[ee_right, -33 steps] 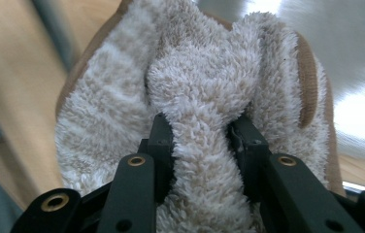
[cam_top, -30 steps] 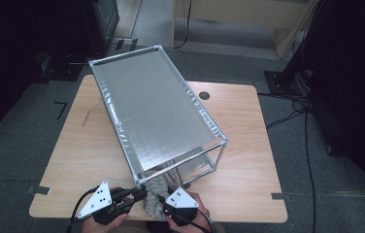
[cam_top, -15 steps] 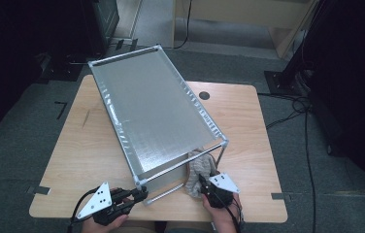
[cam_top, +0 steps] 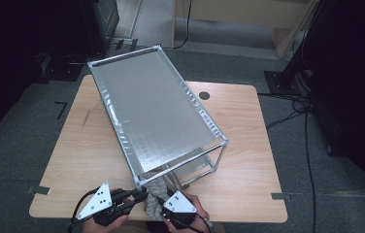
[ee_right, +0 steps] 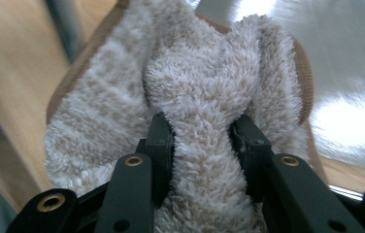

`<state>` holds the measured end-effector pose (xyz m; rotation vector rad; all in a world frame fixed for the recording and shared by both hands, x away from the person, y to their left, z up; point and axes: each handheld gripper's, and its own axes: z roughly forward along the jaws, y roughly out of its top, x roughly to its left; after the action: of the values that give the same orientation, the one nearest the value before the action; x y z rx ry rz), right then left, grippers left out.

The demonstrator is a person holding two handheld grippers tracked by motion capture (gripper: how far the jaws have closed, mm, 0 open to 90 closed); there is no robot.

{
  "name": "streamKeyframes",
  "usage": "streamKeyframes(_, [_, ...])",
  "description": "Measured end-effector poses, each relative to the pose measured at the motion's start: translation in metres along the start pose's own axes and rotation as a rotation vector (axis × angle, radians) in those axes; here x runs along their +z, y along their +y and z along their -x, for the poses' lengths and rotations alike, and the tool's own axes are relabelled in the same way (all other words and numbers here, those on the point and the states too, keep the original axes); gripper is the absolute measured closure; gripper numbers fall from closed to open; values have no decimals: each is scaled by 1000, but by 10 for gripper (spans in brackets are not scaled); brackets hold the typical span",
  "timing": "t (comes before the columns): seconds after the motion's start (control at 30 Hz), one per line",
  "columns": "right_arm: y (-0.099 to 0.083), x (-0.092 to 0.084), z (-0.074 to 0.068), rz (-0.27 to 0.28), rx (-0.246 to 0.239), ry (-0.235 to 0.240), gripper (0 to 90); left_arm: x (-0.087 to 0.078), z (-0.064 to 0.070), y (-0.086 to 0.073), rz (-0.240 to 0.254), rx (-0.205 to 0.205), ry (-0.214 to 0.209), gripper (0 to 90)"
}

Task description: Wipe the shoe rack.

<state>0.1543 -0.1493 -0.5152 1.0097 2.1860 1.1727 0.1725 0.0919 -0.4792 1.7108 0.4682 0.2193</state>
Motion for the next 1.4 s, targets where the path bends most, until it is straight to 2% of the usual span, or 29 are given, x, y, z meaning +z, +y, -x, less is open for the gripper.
streamKeyframes(0.03, [-1,-1,6,0,22,-11,663,0,0,0,0,-1,0,804])
streamKeyframes(0.13, [-4,-5,29,-8,93,-98,665,0,0,0,1,2,2,804])
streamKeyframes(0.3, [-12,-19,74,-7,201,-268,670,-2,0,0,1,2,1,805])
streamKeyframes(0.4, [-13,-31,94,9,260,-307,680,-4,0,-1,0,6,5,805])
streamKeyframes(0.5, [-8,-45,102,63,263,-307,686,-4,0,-1,0,6,6,805])
streamKeyframes(0.57, [-3,-55,101,109,239,-327,686,-3,0,-1,5,1,3,805])
streamKeyframes(0.77, [12,-93,98,328,203,-396,686,-3,-1,-1,6,-6,-3,803])
streamKeyframes(0.83, [14,-101,99,366,204,-419,685,-3,-1,-1,6,-5,-4,803])
streamKeyframes(0.87, [13,-102,101,360,209,-416,685,-3,-1,-1,6,-6,-4,803])
streamKeyframes(0.93, [8,-96,108,299,248,-385,684,-3,-1,-1,6,-7,-4,802])
streamKeyframes(1.07, [-13,-66,122,60,353,-301,682,-4,-1,-1,4,-5,-3,803])
streamKeyframes(1.13, [-23,-54,128,-27,424,-261,682,-4,-1,-1,2,-5,-4,802])
streamKeyframes(1.2, [-25,-52,131,-31,455,-252,682,-4,-1,-1,4,-6,-6,802])
streamKeyframes(1.27, [-21,-57,131,-6,446,-259,682,-4,-2,-2,4,-7,-10,802])
streamKeyframes(1.33, [-15,-68,128,72,417,-283,682,-4,-3,-1,3,-11,-14,801])
streamKeyframes(1.37, [-11,-77,124,136,394,-314,682,-4,-3,-2,3,-12,-15,800])
streamKeyframes(1.4, [-7,-82,122,168,371,-336,682,-4,-3,-2,3,-12,-15,800])
